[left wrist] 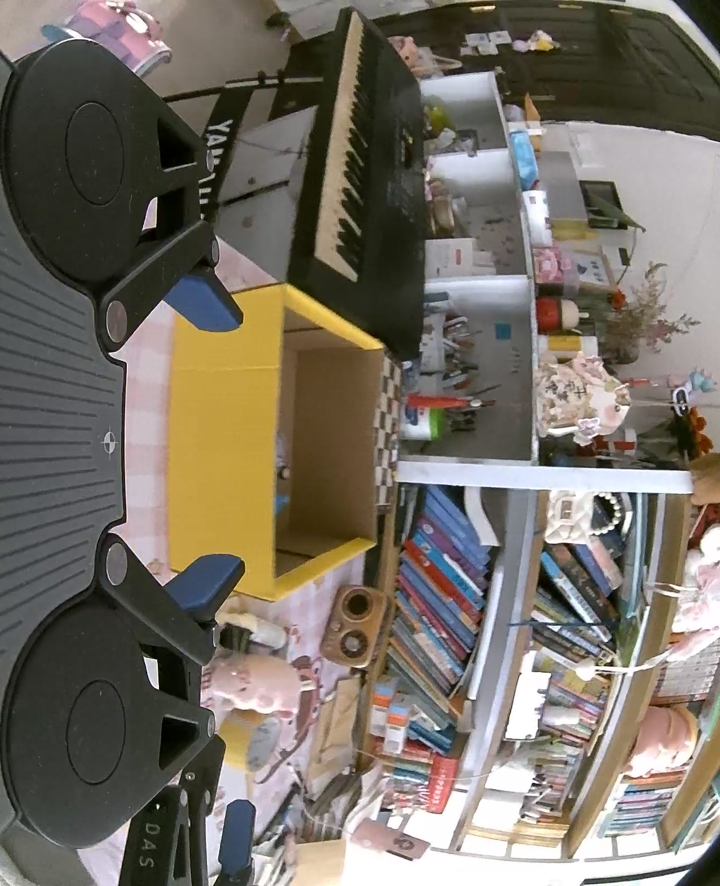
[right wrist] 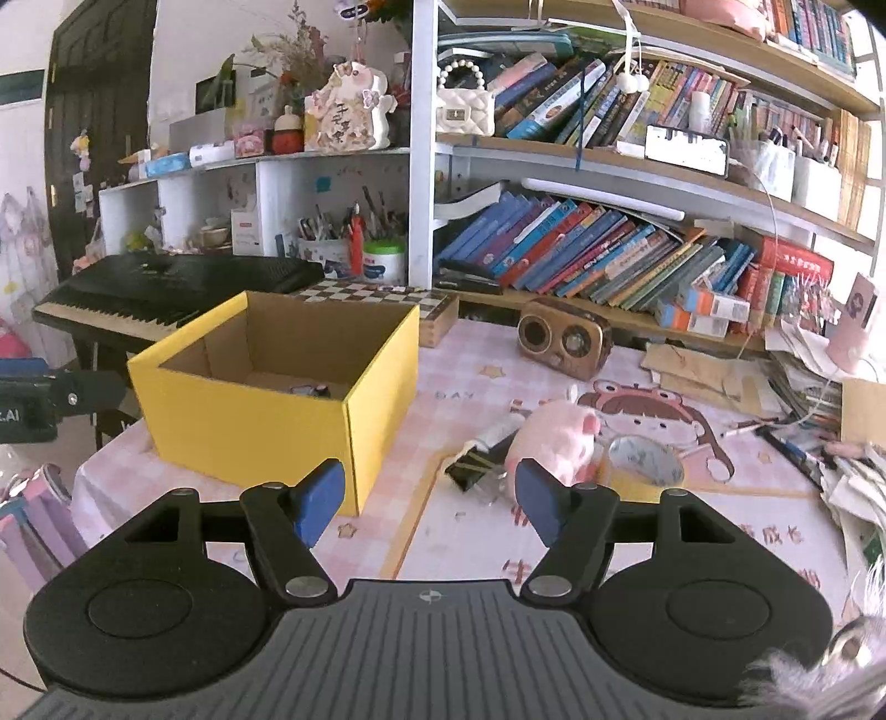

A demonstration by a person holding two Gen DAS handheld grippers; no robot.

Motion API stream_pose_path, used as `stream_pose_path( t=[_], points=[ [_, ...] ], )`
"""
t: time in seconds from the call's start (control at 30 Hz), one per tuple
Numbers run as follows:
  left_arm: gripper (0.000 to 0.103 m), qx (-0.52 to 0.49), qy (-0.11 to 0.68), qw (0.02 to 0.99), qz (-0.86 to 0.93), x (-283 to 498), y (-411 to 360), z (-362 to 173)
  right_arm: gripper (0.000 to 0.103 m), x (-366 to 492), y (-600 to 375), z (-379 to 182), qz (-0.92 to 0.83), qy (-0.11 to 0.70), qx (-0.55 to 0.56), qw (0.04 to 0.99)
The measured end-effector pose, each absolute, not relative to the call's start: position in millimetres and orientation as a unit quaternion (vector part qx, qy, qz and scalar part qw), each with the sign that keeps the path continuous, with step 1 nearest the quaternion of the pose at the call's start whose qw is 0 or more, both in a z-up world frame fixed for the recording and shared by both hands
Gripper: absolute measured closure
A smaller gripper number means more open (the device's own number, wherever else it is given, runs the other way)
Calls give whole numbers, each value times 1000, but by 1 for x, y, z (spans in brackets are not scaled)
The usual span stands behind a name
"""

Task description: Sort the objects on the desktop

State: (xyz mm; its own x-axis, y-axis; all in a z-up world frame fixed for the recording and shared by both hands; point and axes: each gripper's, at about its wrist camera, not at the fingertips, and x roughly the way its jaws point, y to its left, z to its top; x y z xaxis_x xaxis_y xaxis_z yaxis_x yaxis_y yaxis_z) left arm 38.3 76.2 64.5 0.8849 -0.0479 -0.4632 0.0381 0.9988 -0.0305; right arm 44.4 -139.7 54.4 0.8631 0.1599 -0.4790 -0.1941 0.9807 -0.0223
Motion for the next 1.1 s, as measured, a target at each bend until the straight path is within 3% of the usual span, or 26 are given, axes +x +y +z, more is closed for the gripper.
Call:
stream_pose_path(
  t=[1.1],
  points=[
    [13,14,292,955,-58,-6,47,23,23,-11,-117,12,102,303,-60,946]
  ],
)
